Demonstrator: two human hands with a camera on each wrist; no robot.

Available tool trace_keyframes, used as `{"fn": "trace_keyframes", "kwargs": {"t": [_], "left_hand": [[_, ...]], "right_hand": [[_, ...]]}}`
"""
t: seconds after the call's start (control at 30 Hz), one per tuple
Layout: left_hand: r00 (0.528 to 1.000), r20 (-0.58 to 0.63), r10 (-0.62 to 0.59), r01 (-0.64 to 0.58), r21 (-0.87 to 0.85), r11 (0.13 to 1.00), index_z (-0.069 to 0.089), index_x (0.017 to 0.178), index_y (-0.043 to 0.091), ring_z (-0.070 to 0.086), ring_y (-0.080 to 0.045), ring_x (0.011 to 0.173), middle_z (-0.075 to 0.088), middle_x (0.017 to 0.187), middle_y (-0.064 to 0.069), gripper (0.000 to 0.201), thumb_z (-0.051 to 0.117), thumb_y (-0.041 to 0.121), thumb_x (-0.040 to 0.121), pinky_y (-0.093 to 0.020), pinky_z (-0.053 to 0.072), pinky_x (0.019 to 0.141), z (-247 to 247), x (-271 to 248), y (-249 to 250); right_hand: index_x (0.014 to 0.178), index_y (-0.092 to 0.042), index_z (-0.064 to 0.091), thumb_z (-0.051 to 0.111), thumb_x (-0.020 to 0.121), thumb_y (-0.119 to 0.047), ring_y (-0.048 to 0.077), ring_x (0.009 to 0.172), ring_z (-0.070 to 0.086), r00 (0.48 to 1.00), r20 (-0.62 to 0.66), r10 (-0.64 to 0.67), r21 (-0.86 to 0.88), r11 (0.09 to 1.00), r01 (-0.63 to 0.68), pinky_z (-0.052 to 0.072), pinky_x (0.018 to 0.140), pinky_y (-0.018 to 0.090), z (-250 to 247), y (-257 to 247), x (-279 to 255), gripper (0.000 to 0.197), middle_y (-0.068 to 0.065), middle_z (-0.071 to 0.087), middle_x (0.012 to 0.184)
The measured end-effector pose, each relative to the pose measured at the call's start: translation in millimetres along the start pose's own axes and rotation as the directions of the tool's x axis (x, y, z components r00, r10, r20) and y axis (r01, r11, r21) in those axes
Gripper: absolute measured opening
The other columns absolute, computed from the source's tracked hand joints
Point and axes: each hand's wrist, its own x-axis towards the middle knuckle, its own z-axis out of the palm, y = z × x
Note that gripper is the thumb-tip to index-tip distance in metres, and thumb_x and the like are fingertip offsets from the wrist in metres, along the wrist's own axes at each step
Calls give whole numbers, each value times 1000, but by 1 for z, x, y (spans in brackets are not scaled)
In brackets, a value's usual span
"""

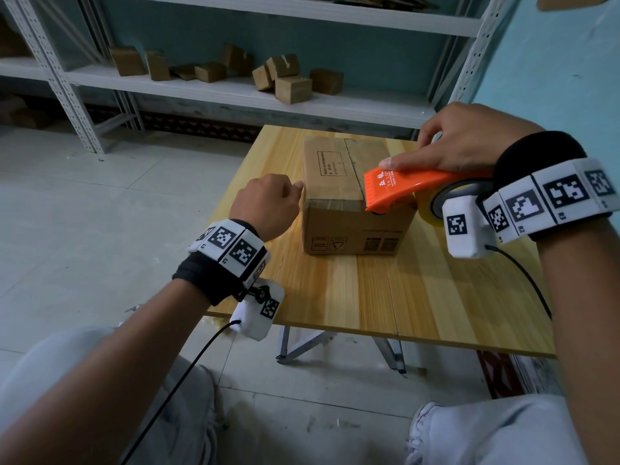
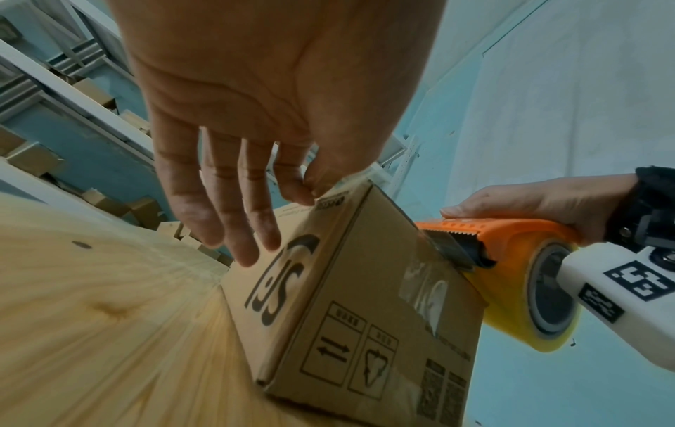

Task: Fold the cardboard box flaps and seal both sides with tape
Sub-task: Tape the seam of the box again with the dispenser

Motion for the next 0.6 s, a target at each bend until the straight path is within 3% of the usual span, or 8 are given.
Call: {"fn": "trace_keyframes", "kwargs": {"t": [0.13,0.37,0.47,0.53,0.6], "left_hand": [[1000,16,-18,18,0,1000,64,87,12,67,-26,75,70,81,-6,43,37,42,100,-45,57,77,-1,0,0],[1000,-14,-25,25,17,1000,61,95,16,66,-23,81,67,89,-3,30,37,34,100,-42,56,77,1,2,-4],[994,-107,21,-21,7,1000,59,105,18,62,-21,90,66,102,-1,24,37,24,99,-37,51,78,-7,2,0],[987,-142,75,-78,-14,997,57,118,19,59,-20,101,63,117,0,27,38,27,100,-33,47,82,-12,0,8],[989,-104,103,-110,-62,992,51,130,23,54,-19,116,55,132,1,34,39,35,101,-30,42,85,-15,-3,16]], "right_hand": [[86,-18,69,53,47,-87,14,77,54,1000,6,-6,7,1000,6,42,71,34,0,1,1,81,2,64,88],[84,-17,69,56,51,-85,15,78,55,1000,-3,-9,10,1000,9,40,67,32,1,3,2,77,2,64,88],[85,-18,68,60,59,-82,14,77,54,1000,-15,-3,4,1000,3,37,63,30,2,4,2,70,1,63,88],[85,-19,68,60,61,-82,13,77,54,1000,-16,-3,2,1000,3,36,61,28,2,4,2,68,0,63,88],[85,-19,68,60,62,-81,13,76,54,1000,-14,-2,1,1000,2,35,59,27,2,4,3,67,0,63,87]]}}
